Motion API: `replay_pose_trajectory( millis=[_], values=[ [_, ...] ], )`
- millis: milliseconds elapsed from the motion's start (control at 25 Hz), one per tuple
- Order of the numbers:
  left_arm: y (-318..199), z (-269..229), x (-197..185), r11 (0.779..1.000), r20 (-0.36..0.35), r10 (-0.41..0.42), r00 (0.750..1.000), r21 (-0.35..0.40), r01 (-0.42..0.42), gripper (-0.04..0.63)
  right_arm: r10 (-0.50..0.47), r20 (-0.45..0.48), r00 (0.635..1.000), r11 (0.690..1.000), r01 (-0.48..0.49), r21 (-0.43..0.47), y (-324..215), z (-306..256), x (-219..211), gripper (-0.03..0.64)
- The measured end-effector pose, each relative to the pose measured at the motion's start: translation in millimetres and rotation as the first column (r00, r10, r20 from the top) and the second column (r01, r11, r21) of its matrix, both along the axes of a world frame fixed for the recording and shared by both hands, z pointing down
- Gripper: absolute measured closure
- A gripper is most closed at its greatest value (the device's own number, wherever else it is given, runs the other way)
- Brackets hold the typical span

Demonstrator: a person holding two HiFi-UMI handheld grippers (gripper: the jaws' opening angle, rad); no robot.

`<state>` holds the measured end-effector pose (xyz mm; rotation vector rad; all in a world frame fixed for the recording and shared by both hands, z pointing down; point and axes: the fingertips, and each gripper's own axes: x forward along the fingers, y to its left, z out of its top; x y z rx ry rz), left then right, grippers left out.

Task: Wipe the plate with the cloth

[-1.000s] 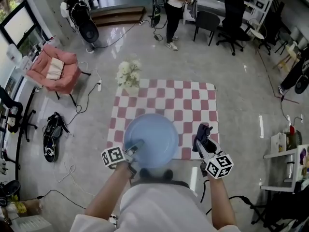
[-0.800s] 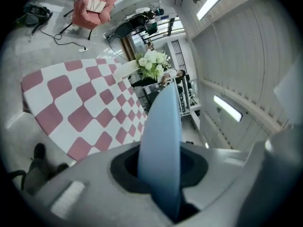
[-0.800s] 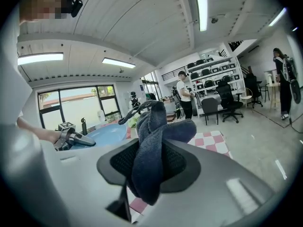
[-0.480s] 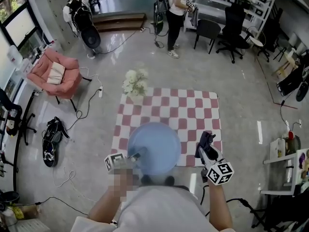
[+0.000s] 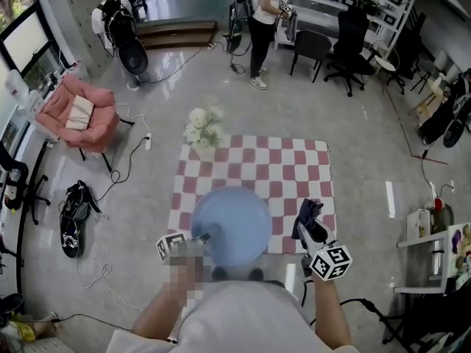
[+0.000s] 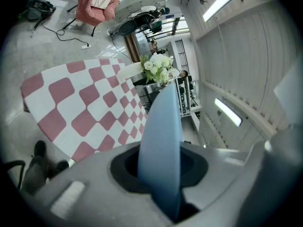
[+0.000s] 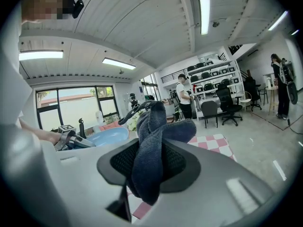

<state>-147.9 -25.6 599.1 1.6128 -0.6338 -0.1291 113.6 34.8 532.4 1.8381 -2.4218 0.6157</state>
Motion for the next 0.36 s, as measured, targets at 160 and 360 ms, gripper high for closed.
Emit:
replay_pose_trajectory(
  millis=[160,360],
  values=[
    [-0.8,-1.4,-0.3,1.0,0.001,0.003,1.0,0.0,-0.003,0.518,0.004,-0.005,1.0,1.0,-0.004,-0.001,2.5,-3.0,1.2,0.491],
    [-3.4,-1.9,-3.7,1.0,0.011,0.007,1.0,-0.002,-0.007,0.518,0.004,-0.006,1.0,1.0,-0.004,0.001,2.3,-3.4,-2.2,0.491]
  ],
)
